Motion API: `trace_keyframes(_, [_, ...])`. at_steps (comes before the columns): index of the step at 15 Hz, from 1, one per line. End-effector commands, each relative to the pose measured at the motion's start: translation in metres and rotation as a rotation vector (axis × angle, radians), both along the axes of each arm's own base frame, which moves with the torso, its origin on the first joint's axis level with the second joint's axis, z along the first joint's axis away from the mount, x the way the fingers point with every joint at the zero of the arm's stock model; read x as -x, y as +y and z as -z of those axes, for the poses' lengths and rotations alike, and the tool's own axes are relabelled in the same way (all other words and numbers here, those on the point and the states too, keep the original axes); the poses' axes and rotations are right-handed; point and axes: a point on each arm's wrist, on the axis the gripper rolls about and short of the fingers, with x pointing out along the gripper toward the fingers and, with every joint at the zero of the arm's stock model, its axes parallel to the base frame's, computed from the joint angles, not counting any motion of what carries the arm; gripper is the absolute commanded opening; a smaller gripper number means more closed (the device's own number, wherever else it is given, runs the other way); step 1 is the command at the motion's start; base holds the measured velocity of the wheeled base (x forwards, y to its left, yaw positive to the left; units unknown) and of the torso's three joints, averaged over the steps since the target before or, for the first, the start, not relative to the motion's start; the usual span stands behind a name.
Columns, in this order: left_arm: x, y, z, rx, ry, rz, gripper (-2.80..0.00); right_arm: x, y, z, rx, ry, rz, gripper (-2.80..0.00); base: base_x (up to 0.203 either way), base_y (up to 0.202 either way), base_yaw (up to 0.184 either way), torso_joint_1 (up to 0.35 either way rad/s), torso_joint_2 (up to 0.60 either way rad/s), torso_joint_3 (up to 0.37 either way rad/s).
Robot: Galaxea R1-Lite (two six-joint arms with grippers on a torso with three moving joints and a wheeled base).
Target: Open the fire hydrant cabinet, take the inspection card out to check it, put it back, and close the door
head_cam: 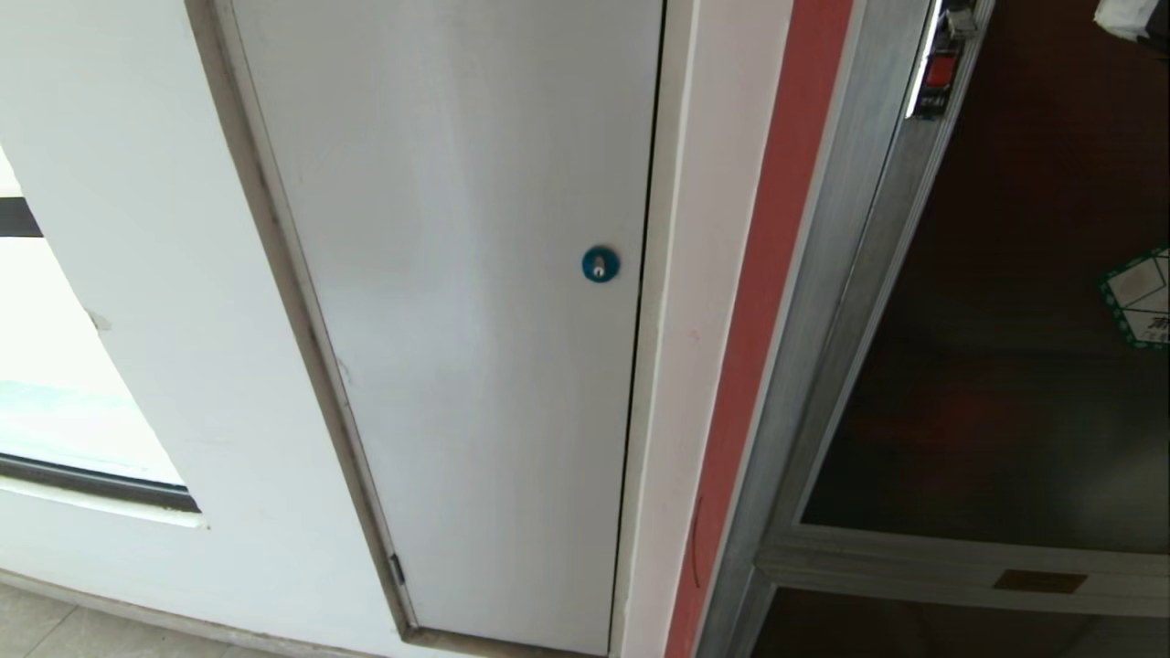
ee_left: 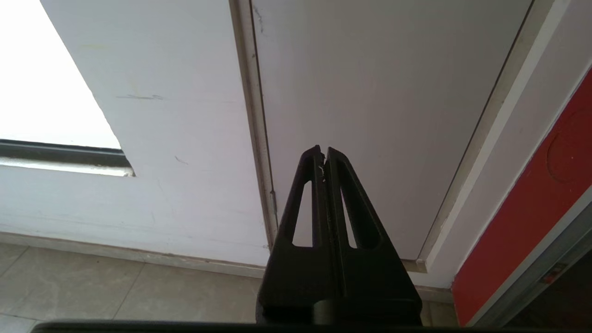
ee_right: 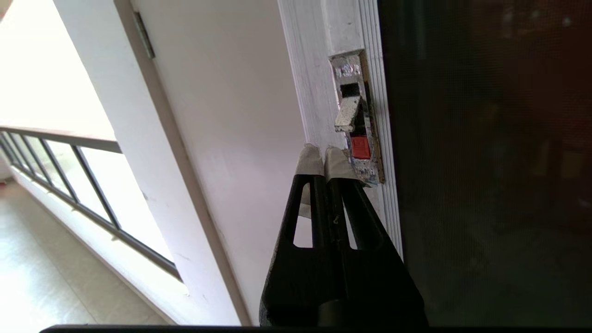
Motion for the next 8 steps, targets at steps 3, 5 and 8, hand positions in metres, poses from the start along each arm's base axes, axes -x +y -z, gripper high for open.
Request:
trace_keyframes(3, [0.0,0.0,0.0,0.0,0.002,0.0,-2.8,-0.014,0.004,0.0,0.013,0.012,-0.04,-2.8,0.0,0.0,0.0,0.0,0.0,0.0])
trace_keyframes(5, [0.0,0.0,0.0,0.0,0.001,0.0,-2.8,-0.028,0.006,-0.002,0.014,0.02,-0.041,-2.8,0.0,0.0,0.0,0.0,0.0,0.0])
trace_keyframes(8, [0.0,0.0,0.0,0.0,0.001,0.0,-2.8,-0.042,0.009,-0.009,0.013,0.011,-0.041,-2.8,0.0,0.0,0.0,0.0,0.0,0.0])
